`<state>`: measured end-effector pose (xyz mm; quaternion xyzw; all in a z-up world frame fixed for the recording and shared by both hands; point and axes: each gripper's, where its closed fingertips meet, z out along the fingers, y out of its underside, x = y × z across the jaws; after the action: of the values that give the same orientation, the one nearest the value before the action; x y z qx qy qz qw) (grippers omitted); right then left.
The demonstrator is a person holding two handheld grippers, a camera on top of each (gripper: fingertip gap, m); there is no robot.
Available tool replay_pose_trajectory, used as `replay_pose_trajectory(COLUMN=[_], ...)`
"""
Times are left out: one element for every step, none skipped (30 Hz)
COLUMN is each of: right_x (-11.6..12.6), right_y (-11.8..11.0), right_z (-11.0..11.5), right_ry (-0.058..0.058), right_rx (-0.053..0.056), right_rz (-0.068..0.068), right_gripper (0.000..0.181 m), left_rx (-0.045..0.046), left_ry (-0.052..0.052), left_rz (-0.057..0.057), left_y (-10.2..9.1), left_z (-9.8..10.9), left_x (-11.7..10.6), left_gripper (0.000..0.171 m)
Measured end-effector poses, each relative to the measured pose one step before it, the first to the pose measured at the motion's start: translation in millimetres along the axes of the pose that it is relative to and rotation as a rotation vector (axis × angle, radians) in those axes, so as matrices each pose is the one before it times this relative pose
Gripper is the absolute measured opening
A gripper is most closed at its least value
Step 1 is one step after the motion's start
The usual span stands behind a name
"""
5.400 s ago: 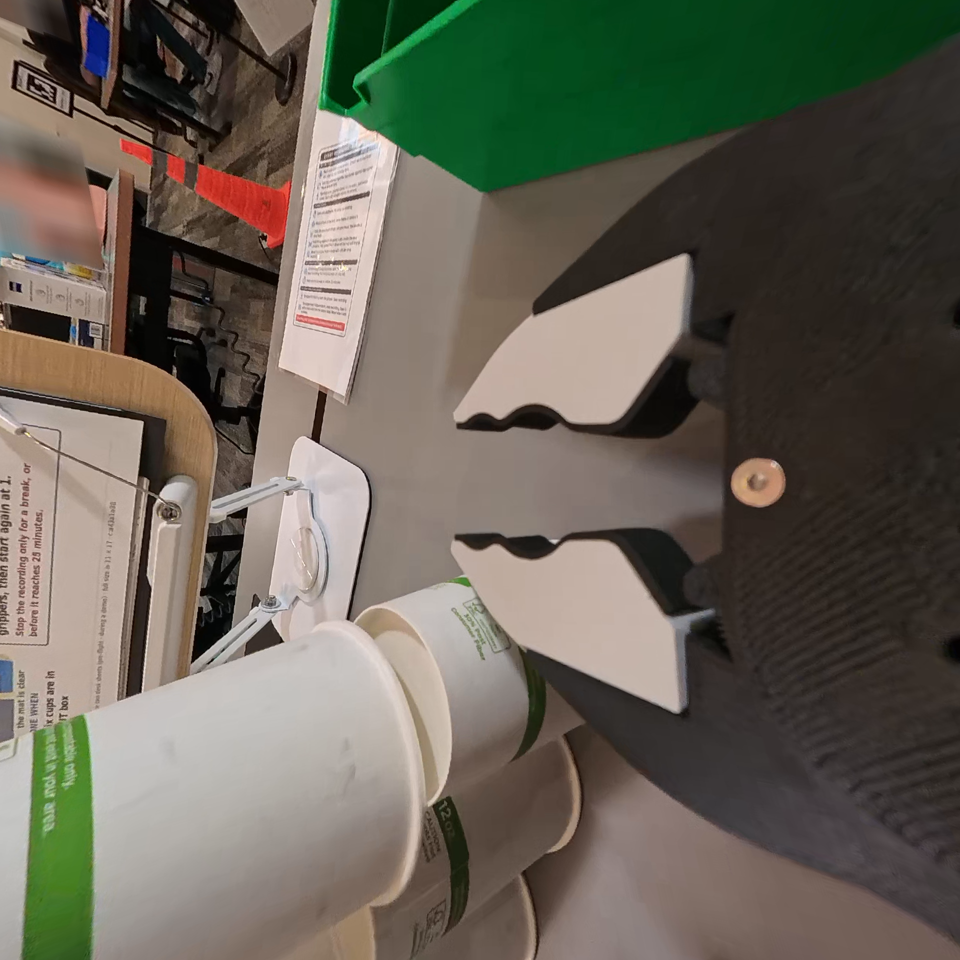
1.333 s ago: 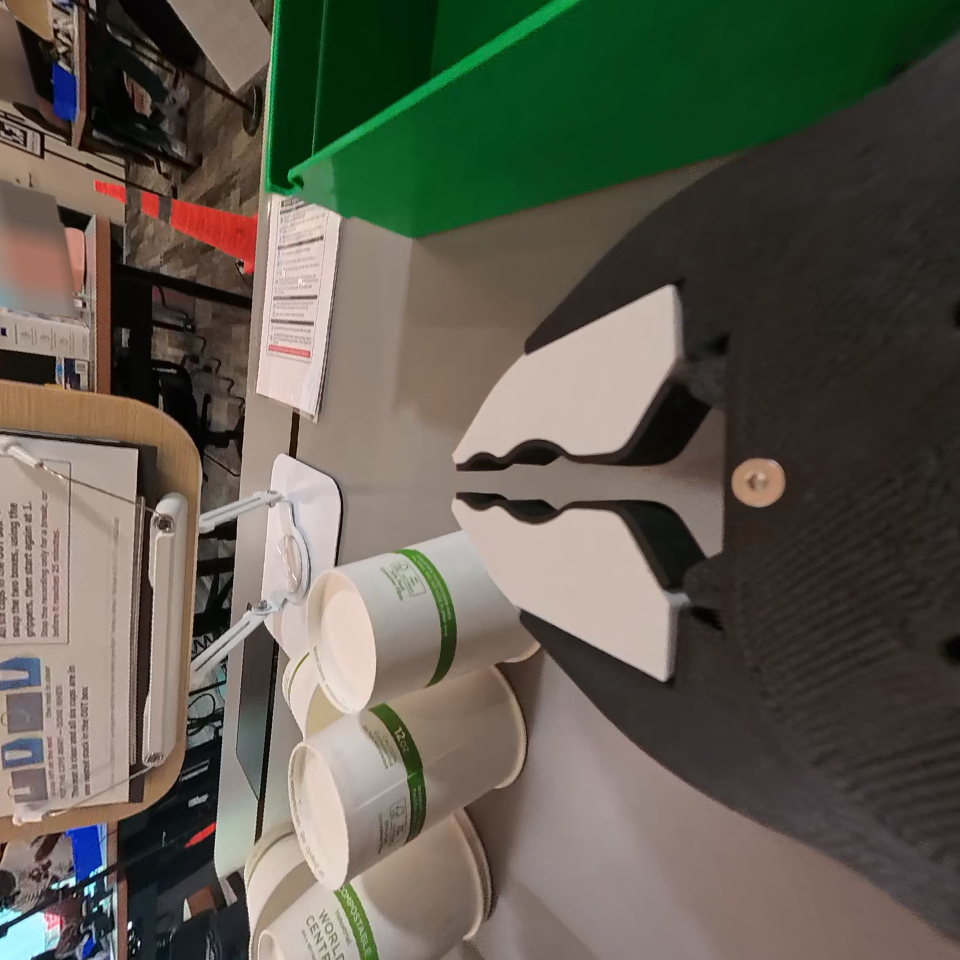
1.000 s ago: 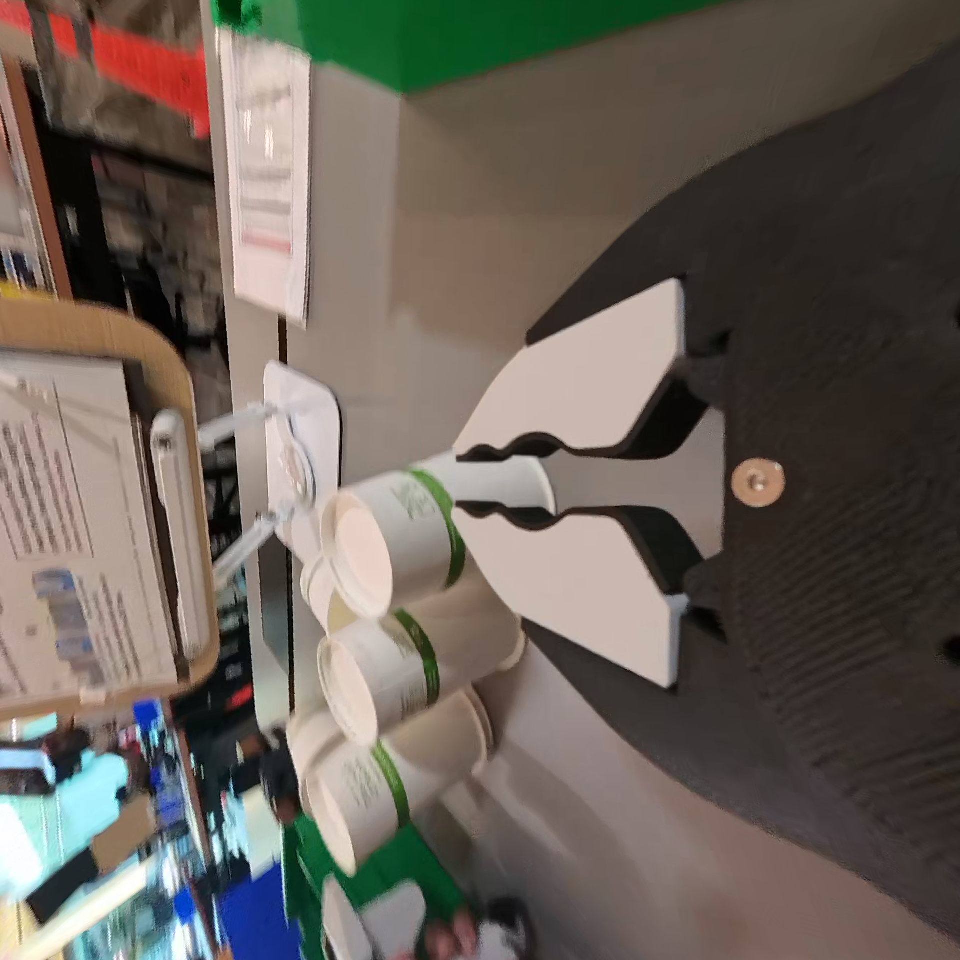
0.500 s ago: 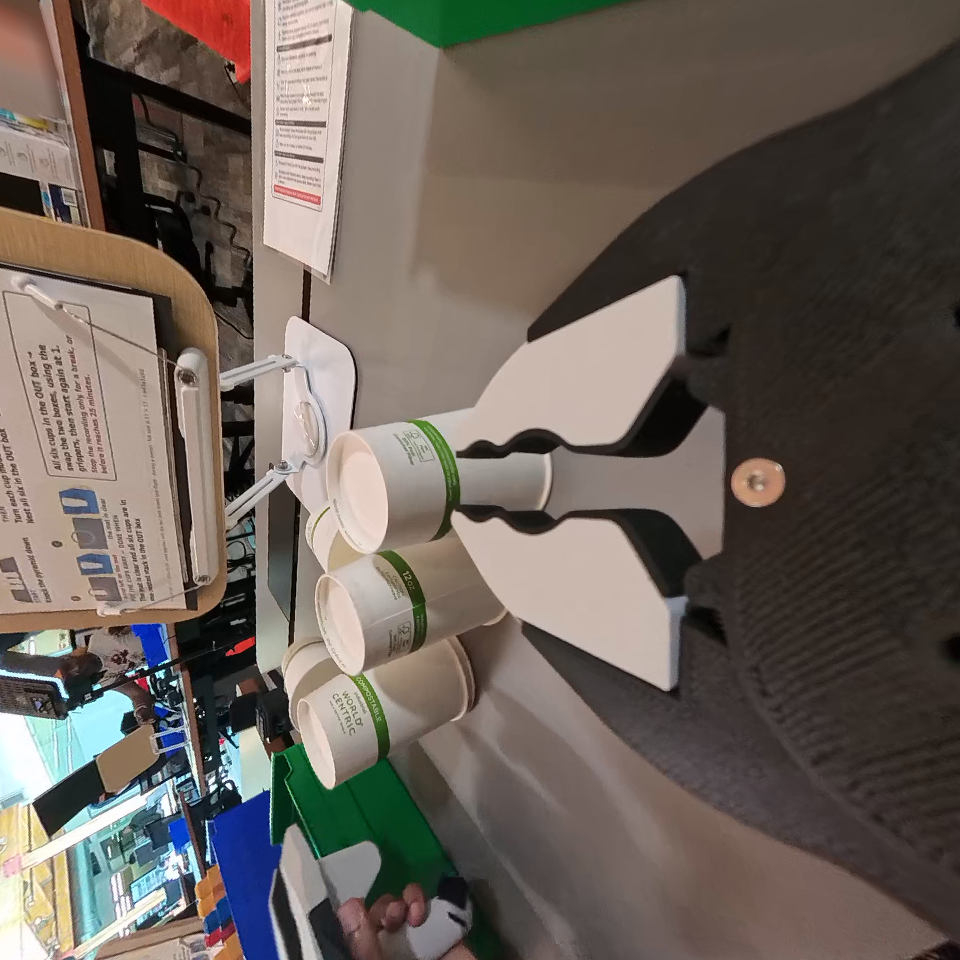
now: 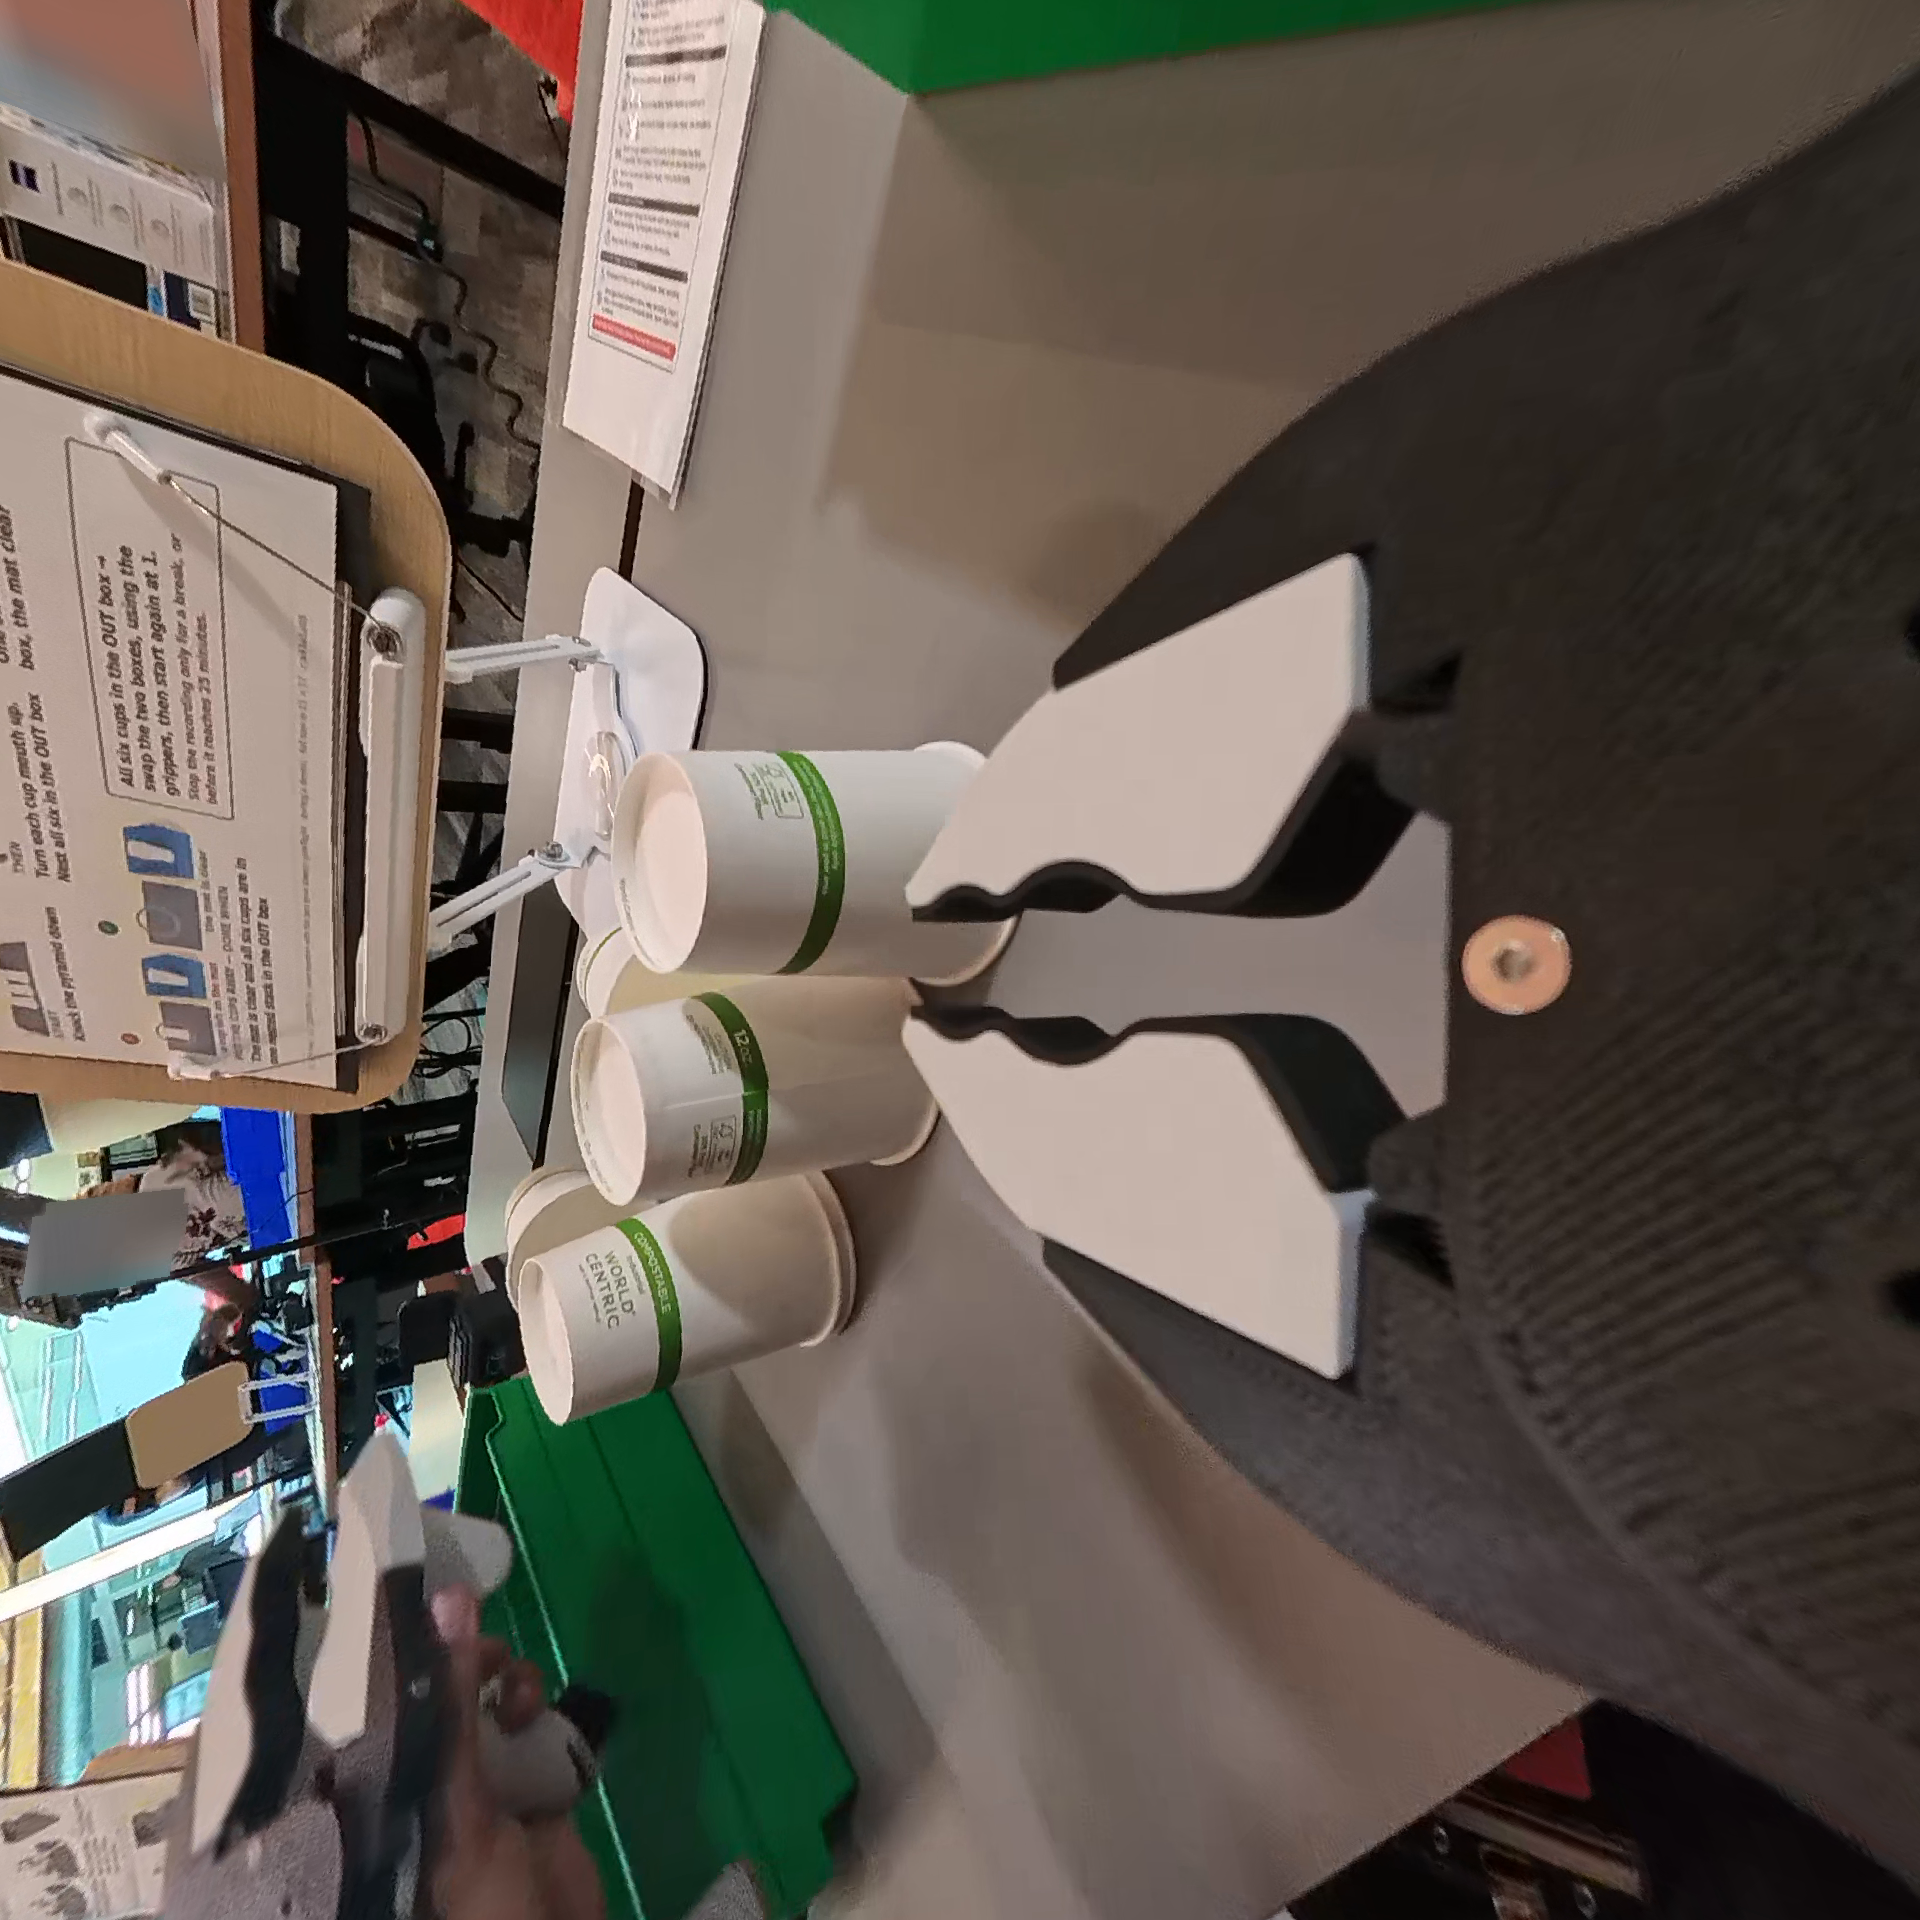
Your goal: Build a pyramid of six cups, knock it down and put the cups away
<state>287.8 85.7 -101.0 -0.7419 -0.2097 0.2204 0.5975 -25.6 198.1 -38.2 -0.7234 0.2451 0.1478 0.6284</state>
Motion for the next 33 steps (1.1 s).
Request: replay_pose_trajectory(right_x=[-1.81, -1.41, -0.89, -0.16, 0.62, 0.91, 1.06, 1.01, 0.94, 0.81, 0.86, 0.83, 0.68, 0.7, 0.81, 0.68, 0.61, 0.55, 0.44, 0.31, 0.1, 0.14, 0.26, 0.27, 0.39, 0.36, 0.4, 0.24, 0.18, 0.08, 0.02, 0.28, 0.28], right_y=[-0.06, 0.45, 0.79, 0.5, 0.14, -0.21, -0.12, 0.1, 0.37, 0.51, 0.49, 0.18, -0.11, -0.25, -0.25, -0.07, 0.15, 0.39, 0.47, 0.47, 0.33, 0.46, 0.19, -0.22, -0.56, -0.27, 0.02, 0.31, 0.18, -0.21, -0.28, -0.28, -0.22], right_z=[0.4, 0.6, 0.61, 0.37, 0.06, -0.2, -0.15, 0.09, 0.18, 0.11, 0.06, -0.24, -0.55, -0.68, -0.81, -0.53, -0.4, -0.2, 0.26, 0.25, 0.44, 0.37, 0.12, -0.13, -0.14, -0.09, 0.02, 0.31, 0.0, -0.05, -0.27, -0.27, -0.25], right_ry=[-0.0092, -0.0079, -0.0054, -0.0011, 0.0025, 0.0039, 0.0037, 0.0023, 0.0004, -0.0006, -0.0003, 0.0, 0.0, 0.001, 0.0014, 0.0011, 0.0009, 0.0005, -0.0002, -0.0009, -0.0015, -0.0014, -0.0004, 0.0007, 0.0012, 0.0012, 0.0003, -0.0007, -0.0014, -0.0016, -0.0014, -0.0008, -0.0002], right_rx=[0.0008, -0.0014, -0.0034, -0.0031, -0.0005, 0.0012, 0.0009, 0.0002, -0.0008, -0.0021, -0.002, -0.0006, 0.0008, 0.0014, 0.0015, 0.0013, 0.0002, -0.0013, -0.0019, -0.002, -0.0018, -0.0019, -0.0017, 0.0007, 0.0028, 0.002, -0.0001, -0.0014, -0.0008, 0.0009, 0.002, 0.0018, 0.0012], right_rz=[0.007, 0.0055, 0.0025, -0.0008, -0.0031, -0.0033, -0.0017, 0.0011, 0.0037, 0.0055, 0.0066, 0.007, 0.0068, 0.0066, 0.0061, 0.0052, 0.0044, 0.0041, 0.0043, 0.005, 0.005, 0.0041, 0.0032, 0.0026, 0.002, 0.0018, 0.0021, 0.003, 0.0043, 0.0051, 0.0051, 0.0046, 0.0045], right_gripper=[0.016, 0.015, 0.015, 0.015, 0.015, 0.015, 0.015, 0.015, 0.015, 0.015, 0.015, 0.015, 0.015, 0.015, 0.015, 0.015, 0.015, 0.015, 0.015, 0.015, 0.015, 0.015, 0.015, 0.015, 0.015, 0.015, 0.015, 0.015, 0.015, 0.015, 0.015, 0.015, 0.015], left_rx=[-0.01342, -0.02492, -0.03557, -0.03744, -0.02986, -0.02604, -0.0312, -0.03354, -0.03492, -0.04154, -0.04428, -0.04014, -0.03625, -0.03447, -0.02932, -0.02173, -0.02231, -0.02548, -0.02963, -0.03691, -0.03884, -0.03592, -0.02985, -0.01348, -0.00034, 0.00472, 0.00047, -0.00226, 0.00199, 0.01164, 0.0182, 0.01769, 0.0181], left_ry=[0.0129, 0.0153, 0.0185, 0.0245, 0.0195, 0.0197, 0.0165, 0.0091, 0.0151, 0.0229, 0.015, 0.0138, 0.0208, 0.017, -0.0009, -0.0017, 0.0028, 0.0021, 0.0023, -0.0037, -0.0139, -0.0144, -0.0133, -0.0271, -0.024, -0.0188, -0.0146, -0.0175, -0.0116, -0.015, -0.0146, -0.0212, -0.0233], left_rz=[0.0285, 0.0223, 0.0133, 0.0075, 0.0048, 0.0087, 0.0148, 0.0155, 0.0106, 0.0062, 0.0034, 0.0071, 0.0133, 0.0177, 0.0149, 0.0101, 0.0028, -0.0024, 0.0002, 0.0074, 0.0123, 0.0158, 0.0126, 0.0057, 0.0067, 0.0011, -0.0023, 0.0019, 0.0055, 0.0003, -0.0018, -0.0032, -0.0061], left_y=[-2.98, -1.13, 0.03, -0.02, -0.99, -0.92, 0.58, 1.86, 3.18, 5.07, 6.15, 6.53, 6.87, 7.17, 6.75, 5.87, 5.68, 5.51, 5.62, 5.98, 5.75, 5.05, 4.04, 1.61, -0.76, -1.72, -1.46, -0.96, -1.05, -1.81, -2.3, -1.98, -1.88], left_z=[7.67, 8.39, 8.63, 8.08, 7.11, 6.93, 7.05, 7.57, 7.82, 8.24, 8.45, 8.33, 7.79, 7.13, 6.26, 5.41, 5.01, 5.07, 5.27, 5.57, 5.64, 5.5, 5.08, 3.71, 1.8, 0.35, -0.73, -1.08, -1.61, -2.28, -3.07, -3.84, -4.39], left_x=[-1.54, -2.28, -2.63, -1.9, -2.46, -1.76, -1.44, -1.82, -0.14, 1.5, 0.94, 1.1, 2.33, 2.04, -0.3, -0.03, 0.98, 0.99, 1.19, 0.21, -1.38, -1.49, -1.49, -3.56, -3.56, -2.97, -2.58, -3.01, -1.93, -2.12, -2.31, -3.77, -4.8], left_gripper=[0.048, 0.048, 0.05, 0.052, 0.053, 0.053, 0.053, 0.053, 0.053, 0.053, 0.054, 0.055, 0.056, 0.057, 0.058, 0.057, 0.057, 0.057, 0.056, 0.055, 0.053, 0.049, 0.045, 0.046, 0.041, 0.035, 0.024, 0.02, 0.014, 0.012, 0.009, 0.006, 0.003])
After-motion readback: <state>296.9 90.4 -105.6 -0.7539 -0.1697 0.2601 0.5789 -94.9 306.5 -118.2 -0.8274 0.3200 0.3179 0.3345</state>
